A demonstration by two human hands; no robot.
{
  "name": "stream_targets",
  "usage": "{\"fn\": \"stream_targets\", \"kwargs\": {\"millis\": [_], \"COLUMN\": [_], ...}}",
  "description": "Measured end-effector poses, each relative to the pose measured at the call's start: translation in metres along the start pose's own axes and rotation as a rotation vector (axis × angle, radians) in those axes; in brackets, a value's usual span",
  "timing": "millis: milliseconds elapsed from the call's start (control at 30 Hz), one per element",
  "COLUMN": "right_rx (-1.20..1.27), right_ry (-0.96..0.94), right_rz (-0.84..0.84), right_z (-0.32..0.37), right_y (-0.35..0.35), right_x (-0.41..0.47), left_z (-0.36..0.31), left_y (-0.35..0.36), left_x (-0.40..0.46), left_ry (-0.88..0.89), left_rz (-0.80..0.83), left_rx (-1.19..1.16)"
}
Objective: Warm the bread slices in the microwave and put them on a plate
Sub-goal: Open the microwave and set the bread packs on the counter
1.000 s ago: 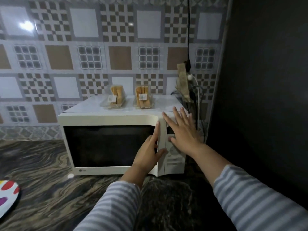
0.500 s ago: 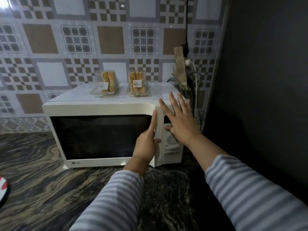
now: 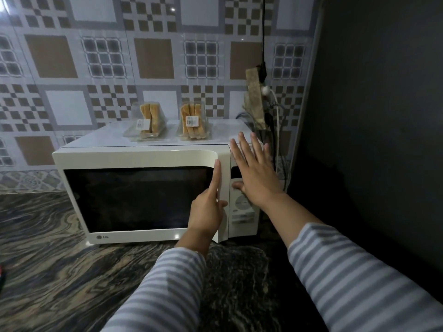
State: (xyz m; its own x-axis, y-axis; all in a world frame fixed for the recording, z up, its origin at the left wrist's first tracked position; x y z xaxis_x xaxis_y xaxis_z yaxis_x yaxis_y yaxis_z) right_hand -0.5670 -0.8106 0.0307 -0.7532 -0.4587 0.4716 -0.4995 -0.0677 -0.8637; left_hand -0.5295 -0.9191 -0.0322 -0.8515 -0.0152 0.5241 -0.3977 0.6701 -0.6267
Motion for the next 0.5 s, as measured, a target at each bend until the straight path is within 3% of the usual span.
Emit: {"fn": "stream_targets", "kwargs": {"millis": [233, 400, 500], "right_rx": [-0.023, 0.079, 0.171], "right_ry": [0.014, 0.002, -0.009], "right_rz": [0.013, 0.091, 0.124], "right_z": [0.004, 0.001, 0.004], "right_y": [-0.003, -0.011, -0.016], "right_x": [0.000, -0.002, -0.005], "left_z": [-0.007, -0.004, -0.009], "left_y": [-0.008, -0.016, -0.060], "left_x": [-0.018, -0.017, -0.020], "left_ry": [0.057, 0.071, 0.158], "left_rz": [0.021, 0.126, -0.110], "left_rx": [-0.015, 0.035, 0.332]}}
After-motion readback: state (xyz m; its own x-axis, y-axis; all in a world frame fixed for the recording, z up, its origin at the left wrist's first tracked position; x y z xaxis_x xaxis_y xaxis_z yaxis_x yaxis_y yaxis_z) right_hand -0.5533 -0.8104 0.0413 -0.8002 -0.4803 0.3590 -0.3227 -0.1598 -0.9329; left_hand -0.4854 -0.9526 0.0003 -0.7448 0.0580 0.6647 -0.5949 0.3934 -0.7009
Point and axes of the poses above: each hand's wrist, its own x-axis towards the middle knuckle, its own y-axis out of the palm, z = x × y, the point moved 7 cm from there along x, towards the middle knuckle, and after that the axes turned 4 degrees about z, right-handed, at the moved point
